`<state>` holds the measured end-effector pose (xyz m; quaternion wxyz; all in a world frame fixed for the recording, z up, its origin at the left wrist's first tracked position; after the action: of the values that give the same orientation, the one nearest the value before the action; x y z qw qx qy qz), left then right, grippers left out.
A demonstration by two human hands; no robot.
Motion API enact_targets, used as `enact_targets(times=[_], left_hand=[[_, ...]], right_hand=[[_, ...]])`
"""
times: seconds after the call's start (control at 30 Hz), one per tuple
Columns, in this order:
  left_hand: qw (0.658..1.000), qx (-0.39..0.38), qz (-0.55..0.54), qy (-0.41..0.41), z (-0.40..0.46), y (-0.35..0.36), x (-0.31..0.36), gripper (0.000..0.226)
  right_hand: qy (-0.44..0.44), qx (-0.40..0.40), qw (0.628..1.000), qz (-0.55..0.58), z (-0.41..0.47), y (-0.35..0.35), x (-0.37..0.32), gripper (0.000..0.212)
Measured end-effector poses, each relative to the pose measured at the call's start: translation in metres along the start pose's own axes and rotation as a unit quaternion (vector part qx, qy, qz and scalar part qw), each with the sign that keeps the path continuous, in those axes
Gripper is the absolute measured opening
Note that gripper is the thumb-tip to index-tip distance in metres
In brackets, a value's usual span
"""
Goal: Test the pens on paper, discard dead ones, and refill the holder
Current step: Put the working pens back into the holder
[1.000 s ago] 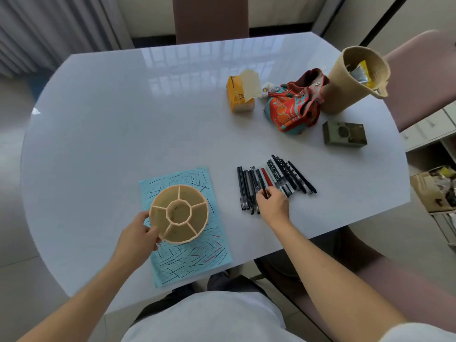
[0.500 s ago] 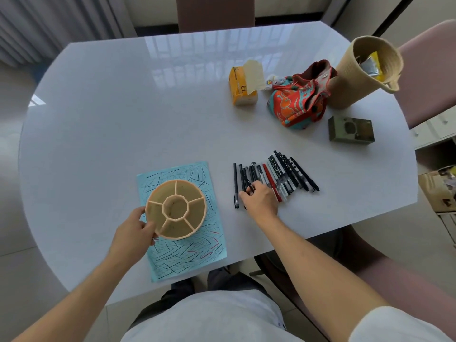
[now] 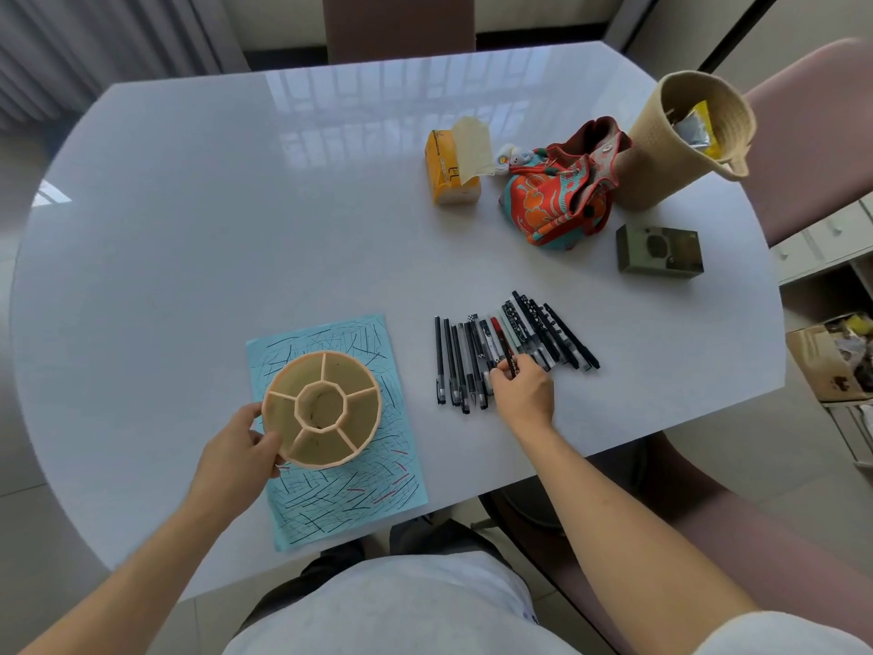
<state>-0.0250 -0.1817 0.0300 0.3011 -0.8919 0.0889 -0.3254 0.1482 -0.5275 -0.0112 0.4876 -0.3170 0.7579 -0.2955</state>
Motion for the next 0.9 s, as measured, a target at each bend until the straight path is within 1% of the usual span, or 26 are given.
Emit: enact_targets(times=[0.43,0.53,0.6,0.67,0.77,0.83,0.87,0.9], left_hand=[[1.0,-0.004,0.013,0.016,0.007,-0.002,0.004,0.034],[1.0,-0.005,0.012,0.019,0.008,-0.002,0.003,0.034],[1.0,-0.006,0.009,0.018,0.008,-0.002,0.002,0.035],[1.0,-0.007,0.009,0.019,0.008,-0.002,0.002,0.034],[1.0,-0.014,0.002,0.017,0.006,-0.003,0.006,0.034],[1.0,-0.02,-0.008,0.018,0.004,-0.004,0.01,0.035],[1.0,-0.02,-0.011,0.02,0.003,-0.005,0.011,0.035],[1.0,-0.019,-0.012,0.022,0.002,-0.006,0.012,0.035]], right_hand=[[-0.039,-0.015,0.998,-0.051,-0.003,0.006,-0.003,0.012],[-0.032,-0.02,0.997,-0.072,-0.004,0.007,-0.001,0.017],[-0.029,-0.016,0.997,-0.067,-0.004,0.008,-0.001,0.016],[-0.035,-0.01,0.999,-0.02,-0.004,0.008,-0.005,0.014],[-0.03,-0.017,0.993,0.116,-0.008,0.007,-0.023,0.027],[-0.017,-0.051,0.972,0.229,-0.017,0.009,-0.044,0.026],[-0.024,-0.07,0.965,0.253,-0.022,0.01,-0.055,0.027],[-0.04,-0.086,0.963,0.252,-0.027,0.011,-0.066,0.031]])
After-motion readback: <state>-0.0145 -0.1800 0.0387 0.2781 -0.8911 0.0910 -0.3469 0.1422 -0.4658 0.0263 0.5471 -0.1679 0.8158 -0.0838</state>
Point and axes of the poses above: each hand's wrist, its own z-axis towards the middle knuckle, its own y-axis out of the palm, x = y × z, the point moved 2 cm from there along z, towards the middle knuckle, and after that the axes turned 1 degree about z, right-handed, at the moved point
